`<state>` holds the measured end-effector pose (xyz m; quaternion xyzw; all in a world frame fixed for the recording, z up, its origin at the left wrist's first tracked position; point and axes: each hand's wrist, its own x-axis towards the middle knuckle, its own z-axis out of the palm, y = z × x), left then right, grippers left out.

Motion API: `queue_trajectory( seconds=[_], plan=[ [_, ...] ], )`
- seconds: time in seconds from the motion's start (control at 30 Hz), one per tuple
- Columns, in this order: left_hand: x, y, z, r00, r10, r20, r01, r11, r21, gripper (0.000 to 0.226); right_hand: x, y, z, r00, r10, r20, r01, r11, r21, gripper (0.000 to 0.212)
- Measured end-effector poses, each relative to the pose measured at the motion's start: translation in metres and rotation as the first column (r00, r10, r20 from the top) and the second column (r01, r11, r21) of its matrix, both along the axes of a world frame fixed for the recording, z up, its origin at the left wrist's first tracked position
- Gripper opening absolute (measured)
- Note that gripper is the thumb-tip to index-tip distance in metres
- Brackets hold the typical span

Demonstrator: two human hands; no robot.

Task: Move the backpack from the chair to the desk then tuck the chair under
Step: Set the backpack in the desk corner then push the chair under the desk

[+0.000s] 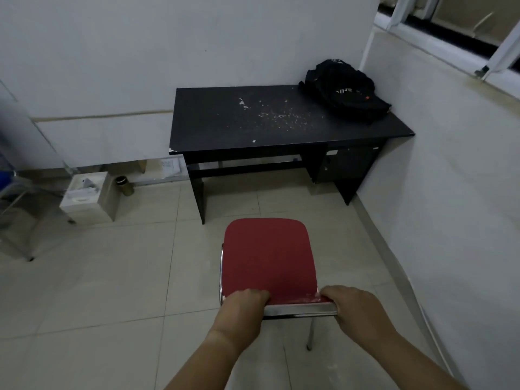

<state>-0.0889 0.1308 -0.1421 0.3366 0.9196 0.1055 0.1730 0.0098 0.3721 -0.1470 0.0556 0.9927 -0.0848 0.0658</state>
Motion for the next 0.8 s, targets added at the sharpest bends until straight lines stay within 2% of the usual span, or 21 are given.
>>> queue_trajectory(
  seconds=[0.23, 0.37, 0.57, 0.8],
  plan=[
    [-0.031, 0.031, 0.000, 0.999, -0.018, -0.042, 0.017, 1.000, -0.025, 0.034, -0.033, 0.028, 0.003, 1.000, -0.003, -0.019, 0.003, 1.000, 0.027, 0.040],
    [-0.068, 0.035, 0.000, 0.997, -0.022, -0.070, 0.021, 1.000, -0.011, 0.032, -0.064, 0.033, -0.003, 0.999, -0.029, -0.046, 0.029, 1.000, -0.012, 0.036],
    [-0.127, 0.043, 0.007, 0.994, 0.021, -0.107, -0.026, 0.999, -0.045, 0.027, -0.124, 0.039, -0.009, 0.995, 0.002, -0.105, -0.010, 0.997, -0.071, 0.033],
    [-0.176, 0.086, 0.001, 0.991, 0.051, -0.125, -0.052, 0.999, -0.003, 0.025, -0.185, 0.090, -0.007, 0.984, 0.090, -0.152, -0.096, 0.995, -0.036, 0.037]
  ],
)
